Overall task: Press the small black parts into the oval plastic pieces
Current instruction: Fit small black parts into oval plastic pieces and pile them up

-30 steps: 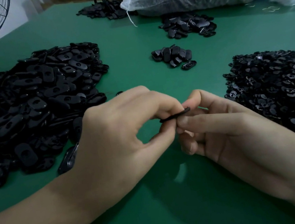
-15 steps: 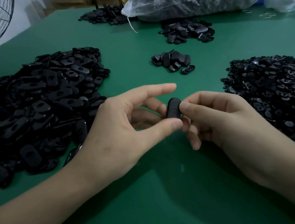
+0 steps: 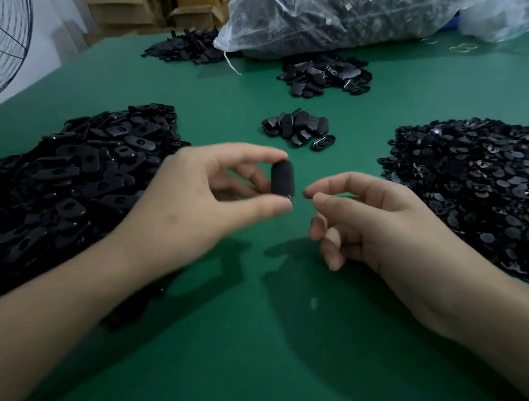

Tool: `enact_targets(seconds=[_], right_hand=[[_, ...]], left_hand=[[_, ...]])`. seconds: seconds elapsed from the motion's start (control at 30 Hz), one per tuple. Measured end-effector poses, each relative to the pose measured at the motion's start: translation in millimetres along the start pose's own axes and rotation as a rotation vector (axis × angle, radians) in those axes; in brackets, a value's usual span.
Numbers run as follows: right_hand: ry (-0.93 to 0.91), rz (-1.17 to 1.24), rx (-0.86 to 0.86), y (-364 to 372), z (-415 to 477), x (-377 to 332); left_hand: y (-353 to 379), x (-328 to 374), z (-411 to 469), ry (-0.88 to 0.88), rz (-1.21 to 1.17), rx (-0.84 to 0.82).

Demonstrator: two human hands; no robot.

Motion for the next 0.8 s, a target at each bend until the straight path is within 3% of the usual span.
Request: enact_targets(seconds=[0.23,0.43,0.63,0.8], right_hand=[[-0.091,-0.152,0.05,-4.3,3.8,-1.2],[-0.157,-0.284,0.118,-18.1,6.8,-5.0],[-0.234,-0.361,0.19,-30.3,9.4,-10.2],[-0.292,-0.433,0.297,-48.6,13.0,-21.3]], left_hand=[[-7.2,-30.1,109.2,-0.034,0.444,0.042],[9.7,-59.3,163.5,-0.13,0.505,-0.019],[-9.2,-54.5,154.0,-0.182,0.469,0.003],[-41.1,-22.3,107.5,-0.239,0.611,-0.327]])
Point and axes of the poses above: each hand's wrist, its own z-axis towards the middle knuckle, its own y-axis out of the palm, x = y × z, the point moved 4 cm from there along z, towards the middle knuckle, and after that the axes turned 5 degrees about -z, right-handed, at the moved point
